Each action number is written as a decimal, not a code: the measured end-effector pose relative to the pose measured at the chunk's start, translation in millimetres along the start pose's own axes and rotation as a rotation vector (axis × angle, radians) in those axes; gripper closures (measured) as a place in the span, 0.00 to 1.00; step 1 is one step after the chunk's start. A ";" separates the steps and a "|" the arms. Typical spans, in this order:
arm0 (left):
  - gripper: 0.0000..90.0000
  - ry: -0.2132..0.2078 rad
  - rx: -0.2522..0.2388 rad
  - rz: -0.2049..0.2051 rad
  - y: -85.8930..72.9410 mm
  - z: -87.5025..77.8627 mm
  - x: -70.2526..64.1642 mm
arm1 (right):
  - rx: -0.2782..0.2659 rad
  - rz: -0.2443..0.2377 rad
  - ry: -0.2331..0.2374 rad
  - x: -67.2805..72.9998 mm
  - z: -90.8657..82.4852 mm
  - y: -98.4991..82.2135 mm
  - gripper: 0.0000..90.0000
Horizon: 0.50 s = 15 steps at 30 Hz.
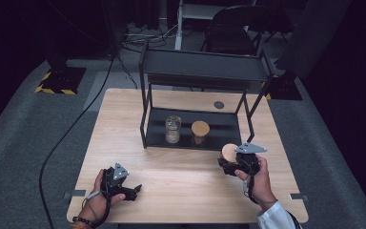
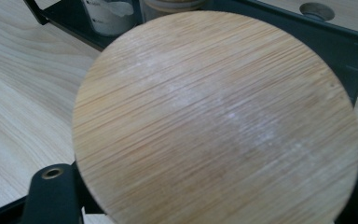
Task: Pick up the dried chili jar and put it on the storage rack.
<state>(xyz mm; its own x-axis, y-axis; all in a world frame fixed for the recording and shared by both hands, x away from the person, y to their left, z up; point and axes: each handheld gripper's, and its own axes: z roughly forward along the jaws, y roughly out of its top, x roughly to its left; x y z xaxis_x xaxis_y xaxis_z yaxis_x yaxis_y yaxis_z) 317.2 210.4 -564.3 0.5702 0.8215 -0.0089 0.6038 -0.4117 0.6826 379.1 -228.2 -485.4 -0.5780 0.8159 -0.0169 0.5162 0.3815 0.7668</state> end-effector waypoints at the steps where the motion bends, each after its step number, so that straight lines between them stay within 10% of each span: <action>1: 0.00 0.000 0.000 0.000 0.0 0.0 0.0 | 0.002 0.000 0.001 -0.2 0.4 1.4 0.28; 15: 0.00 0.000 -0.001 -0.001 0.0 0.0 0.0 | 0.022 -0.020 -0.025 -4.1 9.1 17.8 0.28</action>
<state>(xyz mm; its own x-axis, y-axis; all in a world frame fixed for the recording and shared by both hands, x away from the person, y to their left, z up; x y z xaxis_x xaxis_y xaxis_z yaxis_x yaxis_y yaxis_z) 317.2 210.4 -564.3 0.5698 0.8218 -0.0094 0.6038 -0.4108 0.6831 396.4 -220.7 -477.6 -0.5724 0.8186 -0.0478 0.5192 0.4069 0.7516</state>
